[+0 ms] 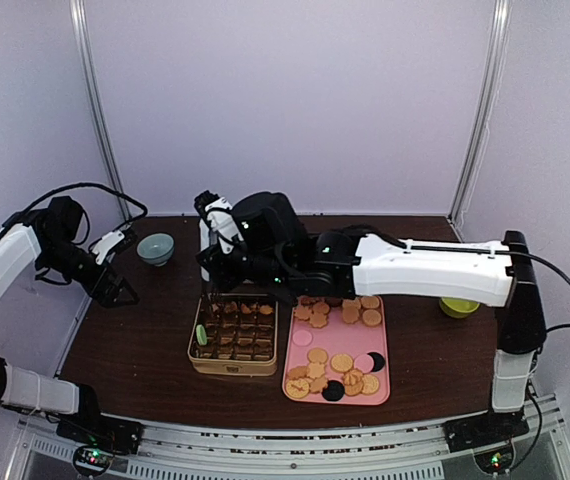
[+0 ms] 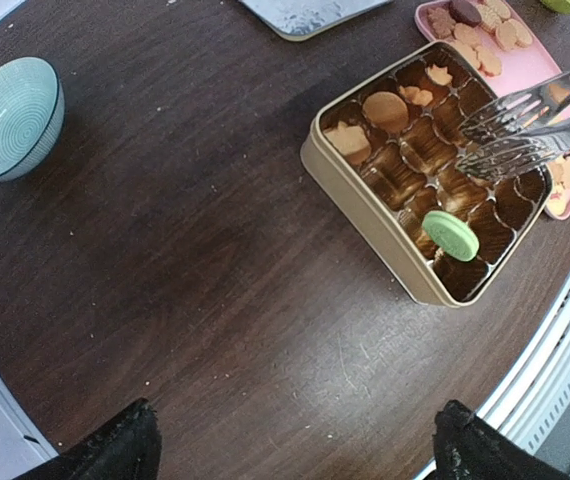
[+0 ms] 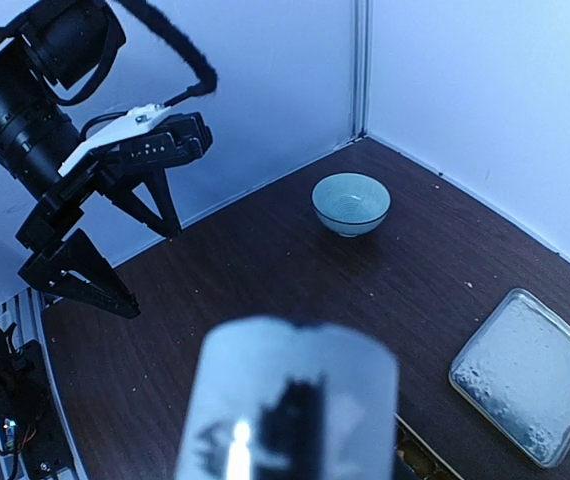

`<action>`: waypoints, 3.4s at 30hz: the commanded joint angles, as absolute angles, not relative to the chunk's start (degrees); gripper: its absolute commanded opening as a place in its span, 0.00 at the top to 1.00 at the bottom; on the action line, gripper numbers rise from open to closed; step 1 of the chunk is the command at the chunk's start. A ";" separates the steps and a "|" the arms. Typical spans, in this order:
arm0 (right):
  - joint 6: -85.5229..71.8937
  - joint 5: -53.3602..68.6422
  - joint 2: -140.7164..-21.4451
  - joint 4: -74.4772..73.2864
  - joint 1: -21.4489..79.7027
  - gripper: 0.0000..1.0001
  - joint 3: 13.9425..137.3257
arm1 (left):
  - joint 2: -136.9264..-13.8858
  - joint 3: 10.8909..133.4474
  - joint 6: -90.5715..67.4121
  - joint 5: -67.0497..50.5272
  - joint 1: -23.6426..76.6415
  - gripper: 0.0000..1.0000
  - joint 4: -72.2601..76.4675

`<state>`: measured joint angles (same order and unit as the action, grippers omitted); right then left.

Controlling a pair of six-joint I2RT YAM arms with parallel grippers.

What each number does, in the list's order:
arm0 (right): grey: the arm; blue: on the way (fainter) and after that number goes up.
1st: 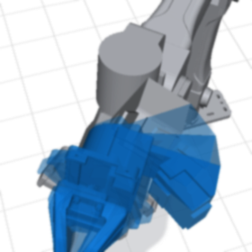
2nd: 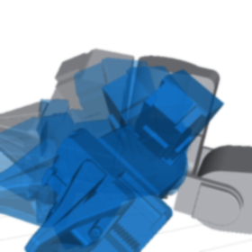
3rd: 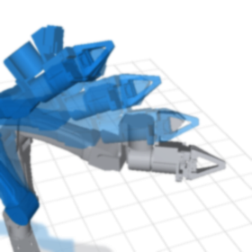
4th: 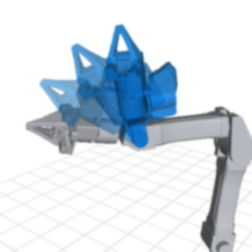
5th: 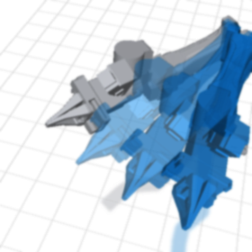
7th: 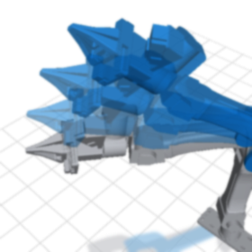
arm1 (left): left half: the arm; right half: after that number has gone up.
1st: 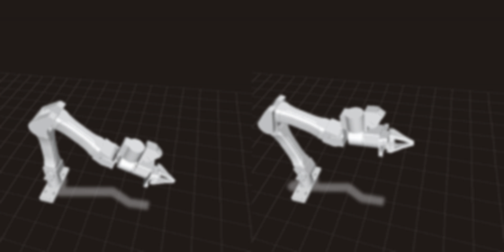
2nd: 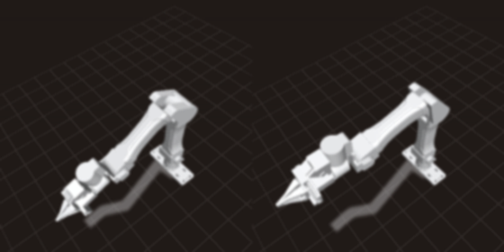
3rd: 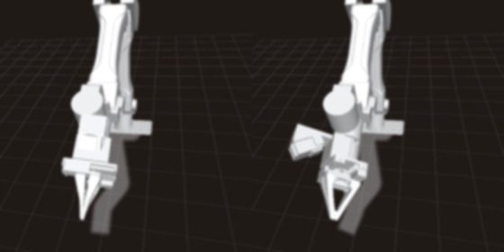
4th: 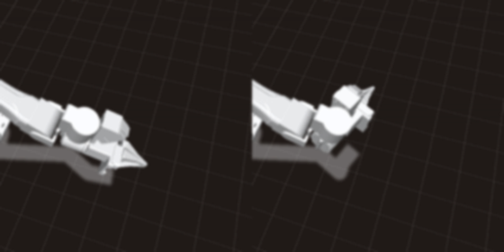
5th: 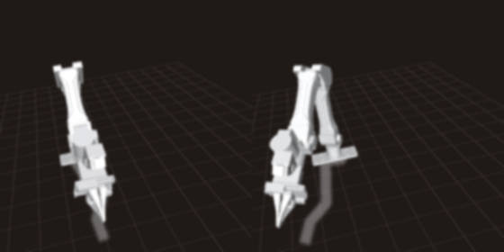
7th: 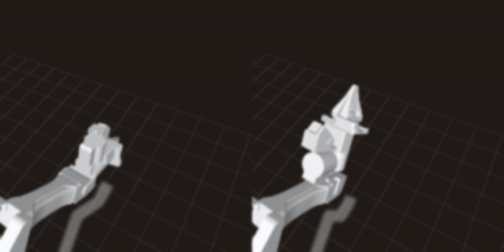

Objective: Pack the cookies
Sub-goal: Place the fake cookies in the empty pocket of the box, then adjust the fake cookies in the empty pocket of the box.

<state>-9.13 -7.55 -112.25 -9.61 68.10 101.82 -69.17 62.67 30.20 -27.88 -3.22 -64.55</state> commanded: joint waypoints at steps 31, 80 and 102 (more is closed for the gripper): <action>-12.18 -4.11 -115.04 -6.90 69.66 0.74 102.54 | -69.20 61.83 32.50 -32.02 -4.01 0.02 -63.19; -7.09 -9.03 -110.38 -10.35 68.56 0.86 97.29 | -68.74 62.99 32.61 -32.93 -3.98 0.02 -63.72; -12.74 -12.67 -114.15 -8.90 70.89 0.66 101.34 | -68.32 62.95 33.21 -32.65 -4.01 0.02 -63.89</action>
